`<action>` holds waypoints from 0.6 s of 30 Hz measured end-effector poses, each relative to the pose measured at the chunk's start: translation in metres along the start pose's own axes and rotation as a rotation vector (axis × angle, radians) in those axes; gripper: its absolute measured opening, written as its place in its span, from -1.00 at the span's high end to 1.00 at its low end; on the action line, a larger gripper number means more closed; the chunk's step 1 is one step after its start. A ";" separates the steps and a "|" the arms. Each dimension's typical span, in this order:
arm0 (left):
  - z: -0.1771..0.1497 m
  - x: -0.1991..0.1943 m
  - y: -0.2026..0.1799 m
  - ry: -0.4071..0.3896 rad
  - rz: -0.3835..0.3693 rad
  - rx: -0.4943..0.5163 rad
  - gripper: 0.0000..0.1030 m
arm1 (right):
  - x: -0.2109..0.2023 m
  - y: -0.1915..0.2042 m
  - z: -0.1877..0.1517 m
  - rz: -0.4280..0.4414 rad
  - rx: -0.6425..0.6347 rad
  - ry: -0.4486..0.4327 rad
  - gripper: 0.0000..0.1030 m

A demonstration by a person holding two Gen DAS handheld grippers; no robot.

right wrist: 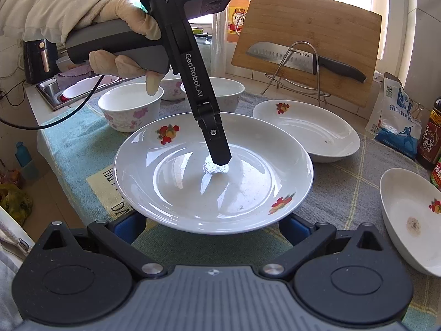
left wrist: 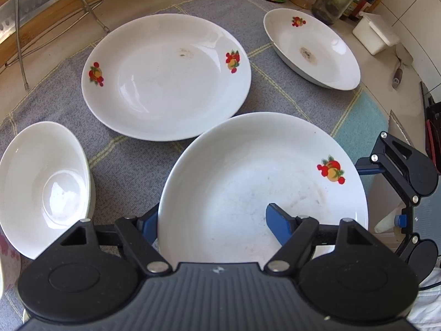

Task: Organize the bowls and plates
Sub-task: 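Lift the fruit-print plate with the left gripper toward the stained plate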

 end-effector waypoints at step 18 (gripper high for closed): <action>0.070 0.006 -0.043 -0.021 0.011 0.063 -0.49 | -0.039 -0.070 -0.006 -0.046 0.038 -0.043 -1.00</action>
Point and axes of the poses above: each gripper's, at about its wrist camera, not at the fingertips, and x roughly the way its jaws point, y to its left, z to its top, the point moved 8 cm from there along x, roughly the way its jaws point, and after that the axes turned 2 degrees about z, right-handed, at the moved point
